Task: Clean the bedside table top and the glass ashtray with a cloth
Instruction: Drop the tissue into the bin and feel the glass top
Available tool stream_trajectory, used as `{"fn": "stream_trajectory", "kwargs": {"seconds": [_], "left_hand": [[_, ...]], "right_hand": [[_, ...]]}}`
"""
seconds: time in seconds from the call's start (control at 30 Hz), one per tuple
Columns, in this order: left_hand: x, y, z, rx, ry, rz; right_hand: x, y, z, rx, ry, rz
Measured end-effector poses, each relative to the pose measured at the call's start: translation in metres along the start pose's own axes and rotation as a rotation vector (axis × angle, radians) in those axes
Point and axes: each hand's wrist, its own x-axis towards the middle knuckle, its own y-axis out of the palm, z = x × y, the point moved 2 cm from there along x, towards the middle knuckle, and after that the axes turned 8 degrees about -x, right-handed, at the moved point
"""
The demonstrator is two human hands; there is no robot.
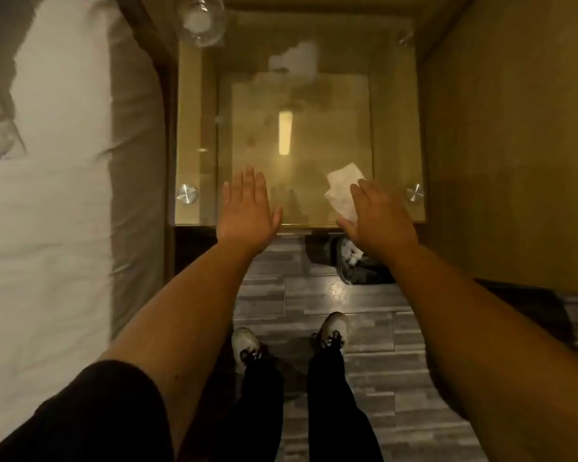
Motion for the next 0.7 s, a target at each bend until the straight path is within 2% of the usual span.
{"fn": "stream_trajectory", "kwargs": {"seconds": [0.13, 0.4, 0.7], "left_hand": [[0.025, 0.024, -0.005, -0.026, -0.084, -0.066], [0.03, 0.038, -0.01, -0.031, -0.081, -0.173], [0.031, 0.04, -0.01, -0.011, -0.082, -0.182]], "right_hand": [[0.016, 0.025, -0.003, 0.004, -0.032, -0.054], [0.029, 0.036, -0.008, 0.039, -0.039, -0.199], [0.036, 0.042, -0.01, 0.022, -0.01, -0.345]]}}
